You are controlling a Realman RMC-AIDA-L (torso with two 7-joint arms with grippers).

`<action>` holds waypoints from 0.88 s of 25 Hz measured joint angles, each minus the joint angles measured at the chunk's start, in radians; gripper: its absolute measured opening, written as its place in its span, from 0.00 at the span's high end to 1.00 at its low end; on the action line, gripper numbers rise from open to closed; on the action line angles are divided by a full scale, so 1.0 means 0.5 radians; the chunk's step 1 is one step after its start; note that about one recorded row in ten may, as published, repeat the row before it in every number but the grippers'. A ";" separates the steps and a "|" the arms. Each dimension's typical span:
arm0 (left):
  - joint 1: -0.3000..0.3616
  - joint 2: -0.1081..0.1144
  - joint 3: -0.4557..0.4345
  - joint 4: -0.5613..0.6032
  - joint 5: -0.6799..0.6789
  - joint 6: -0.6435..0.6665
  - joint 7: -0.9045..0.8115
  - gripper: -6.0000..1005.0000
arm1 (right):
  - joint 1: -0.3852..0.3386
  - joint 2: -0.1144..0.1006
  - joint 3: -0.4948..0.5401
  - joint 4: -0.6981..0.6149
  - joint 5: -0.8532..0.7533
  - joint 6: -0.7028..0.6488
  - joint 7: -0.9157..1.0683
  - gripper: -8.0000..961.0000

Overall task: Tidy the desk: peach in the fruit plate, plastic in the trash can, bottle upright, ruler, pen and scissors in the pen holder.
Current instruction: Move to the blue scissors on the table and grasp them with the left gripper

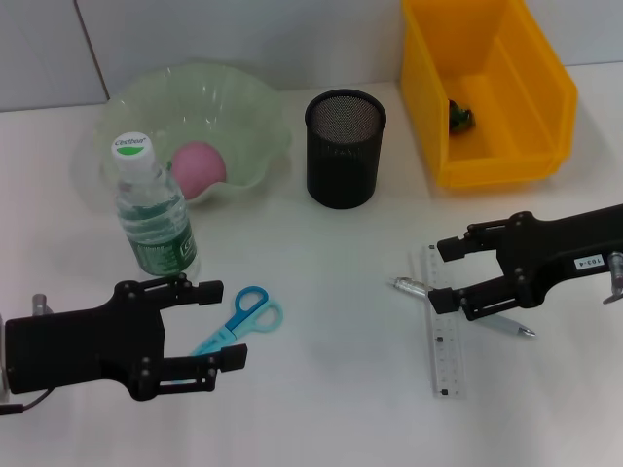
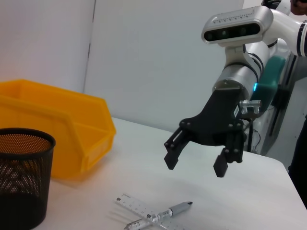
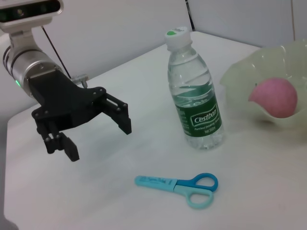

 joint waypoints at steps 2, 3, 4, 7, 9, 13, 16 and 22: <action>-0.001 0.000 0.000 0.007 0.000 0.000 -0.013 0.19 | 0.000 0.000 0.000 0.000 -0.006 -0.009 0.000 0.14; -0.003 0.000 0.003 0.035 0.001 0.000 -0.060 0.19 | 0.000 0.001 0.000 0.000 -0.014 -0.017 -0.001 0.14; -0.004 0.000 0.008 0.060 0.002 0.000 -0.094 0.19 | 0.000 0.001 0.000 0.000 -0.022 -0.023 -0.002 0.14; -0.007 0.000 0.014 0.113 0.019 0.000 -0.169 0.19 | 0.004 0.001 0.000 -0.007 -0.049 -0.035 -0.003 0.14; -0.044 -0.001 0.020 0.246 0.178 0.000 -0.423 0.19 | 0.005 0.002 0.000 -0.014 -0.056 -0.040 -0.008 0.14; -0.145 -0.008 0.074 0.444 0.514 0.006 -0.904 0.19 | 0.005 0.005 0.000 -0.020 -0.066 -0.039 -0.026 0.14; -0.168 -0.009 0.120 0.525 0.610 0.006 -1.061 0.19 | 0.014 0.011 0.000 -0.026 -0.097 -0.034 -0.033 0.14; -0.301 -0.015 0.704 1.101 1.177 -0.066 -1.889 0.19 | 0.023 0.013 0.000 -0.028 -0.129 -0.031 -0.067 0.14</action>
